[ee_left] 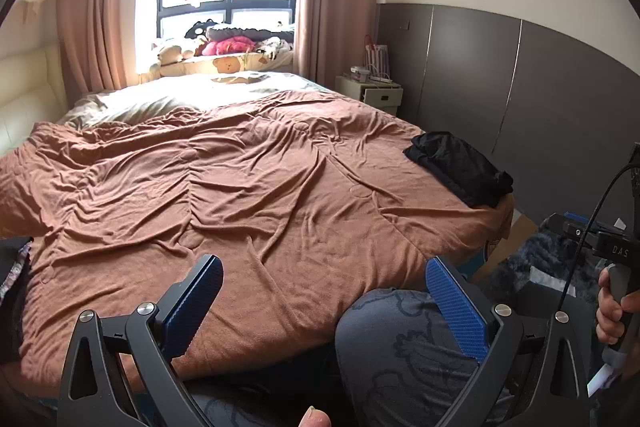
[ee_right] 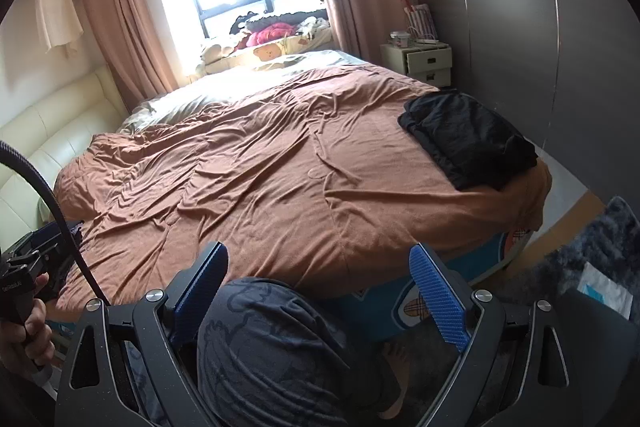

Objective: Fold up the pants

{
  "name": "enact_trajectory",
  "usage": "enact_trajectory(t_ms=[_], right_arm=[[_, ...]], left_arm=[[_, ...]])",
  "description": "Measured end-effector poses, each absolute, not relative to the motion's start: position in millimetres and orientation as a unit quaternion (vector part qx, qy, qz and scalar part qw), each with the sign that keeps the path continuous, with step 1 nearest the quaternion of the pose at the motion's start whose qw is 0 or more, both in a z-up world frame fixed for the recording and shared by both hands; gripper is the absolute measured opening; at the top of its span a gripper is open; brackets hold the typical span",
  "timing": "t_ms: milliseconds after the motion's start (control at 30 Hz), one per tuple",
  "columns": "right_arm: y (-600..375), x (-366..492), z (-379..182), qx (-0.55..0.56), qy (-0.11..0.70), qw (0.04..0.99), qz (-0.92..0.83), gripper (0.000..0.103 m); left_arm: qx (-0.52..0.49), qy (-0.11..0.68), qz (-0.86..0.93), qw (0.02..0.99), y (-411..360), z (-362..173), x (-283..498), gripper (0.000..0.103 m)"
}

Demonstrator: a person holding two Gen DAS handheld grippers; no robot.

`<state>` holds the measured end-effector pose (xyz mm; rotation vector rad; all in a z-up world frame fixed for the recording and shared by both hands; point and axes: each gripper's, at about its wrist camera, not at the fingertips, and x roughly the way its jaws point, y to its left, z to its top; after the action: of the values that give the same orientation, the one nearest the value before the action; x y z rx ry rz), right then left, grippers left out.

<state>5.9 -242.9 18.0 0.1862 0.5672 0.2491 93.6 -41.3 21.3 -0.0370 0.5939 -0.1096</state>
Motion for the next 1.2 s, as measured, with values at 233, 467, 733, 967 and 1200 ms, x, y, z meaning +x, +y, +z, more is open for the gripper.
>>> enact_trajectory(t_ms=[233, 467, 733, 967, 1200], right_arm=[[-233.3, -11.5, -1.1, 0.104, 0.292, 0.944, 0.111, 0.092], [-227.6, -18.4, -5.4, 0.092, 0.295, 0.945, 0.106, 0.092], [-220.0, -22.1, -0.5, 0.081, 0.294, 0.946, 0.112, 0.092], [-220.4, -27.4, 1.4, 0.071, 0.286, 0.949, 0.11, 0.092], [-223.1, -29.4, 5.7, 0.064, 0.283, 0.951, 0.11, 0.092]], left_arm=[[-0.015, 0.313, -0.056, 0.948, -44.4, -0.3, 78.1, 0.102], [-0.017, 0.332, -0.043, 0.942, -40.8, -14.6, 70.6, 0.103], [-0.017, 0.34, -0.033, 0.94, -41.6, -20.2, 71.1, 0.102], [-0.022, 0.331, -0.029, 0.943, -41.1, -14.2, 67.4, 0.103], [-0.03, 0.327, -0.027, 0.944, -37.4, -10.8, 64.5, 0.103]])
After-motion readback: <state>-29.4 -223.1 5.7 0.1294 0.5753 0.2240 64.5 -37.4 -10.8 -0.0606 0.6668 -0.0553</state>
